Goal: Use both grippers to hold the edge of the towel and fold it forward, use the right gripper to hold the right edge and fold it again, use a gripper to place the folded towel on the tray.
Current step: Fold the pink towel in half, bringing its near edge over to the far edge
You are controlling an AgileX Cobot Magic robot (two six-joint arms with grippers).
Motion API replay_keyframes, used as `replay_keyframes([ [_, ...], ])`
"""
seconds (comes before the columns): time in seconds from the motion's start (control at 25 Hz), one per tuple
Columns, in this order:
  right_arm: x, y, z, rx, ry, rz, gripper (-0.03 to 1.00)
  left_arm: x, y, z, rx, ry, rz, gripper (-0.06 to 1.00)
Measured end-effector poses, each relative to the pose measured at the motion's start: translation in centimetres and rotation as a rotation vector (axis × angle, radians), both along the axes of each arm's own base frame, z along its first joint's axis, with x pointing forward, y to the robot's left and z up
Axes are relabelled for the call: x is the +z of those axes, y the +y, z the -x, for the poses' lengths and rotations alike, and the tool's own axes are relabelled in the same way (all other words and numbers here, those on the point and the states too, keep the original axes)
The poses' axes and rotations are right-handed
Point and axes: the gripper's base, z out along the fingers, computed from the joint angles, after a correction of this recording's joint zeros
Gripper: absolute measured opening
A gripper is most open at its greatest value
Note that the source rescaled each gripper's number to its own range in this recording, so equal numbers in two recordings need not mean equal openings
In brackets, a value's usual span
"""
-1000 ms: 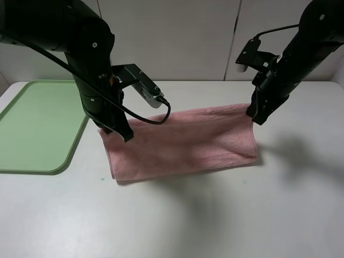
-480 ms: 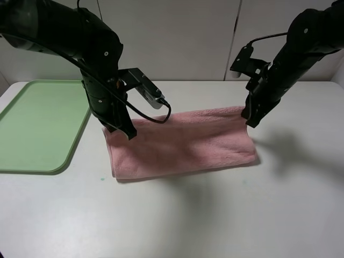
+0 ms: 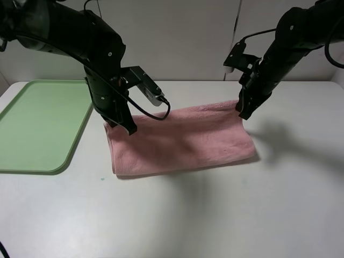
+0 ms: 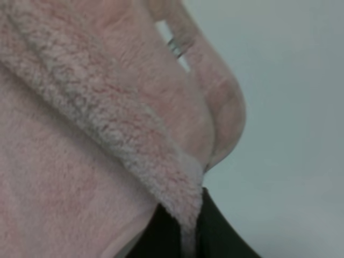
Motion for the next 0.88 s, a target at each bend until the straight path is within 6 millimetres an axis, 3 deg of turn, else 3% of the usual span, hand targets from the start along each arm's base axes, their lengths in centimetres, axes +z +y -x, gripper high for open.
replay_keyframes([
  [0.28, -0.7, 0.1, -0.3, 0.001, 0.026, 0.006, 0.00, 0.1, 1.0, -0.9, 0.026, -0.023, 0.021, 0.00],
  [0.68, -0.7, -0.2, -0.5, 0.033, 0.004, 0.054, 0.00, 0.1, 0.7, -1.2, 0.013, -0.049, 0.047, 0.02],
  [0.8, -0.7, -0.3, -0.4, 0.040, 0.010, 0.066, 0.02, 0.1, 0.7, -1.2, 0.011, -0.049, 0.045, 0.20],
  [0.88, -0.7, -0.4, -0.4, 0.044, 0.009, 0.072, 0.17, 0.1, 0.9, -1.2, -0.006, -0.046, 0.034, 0.50],
])
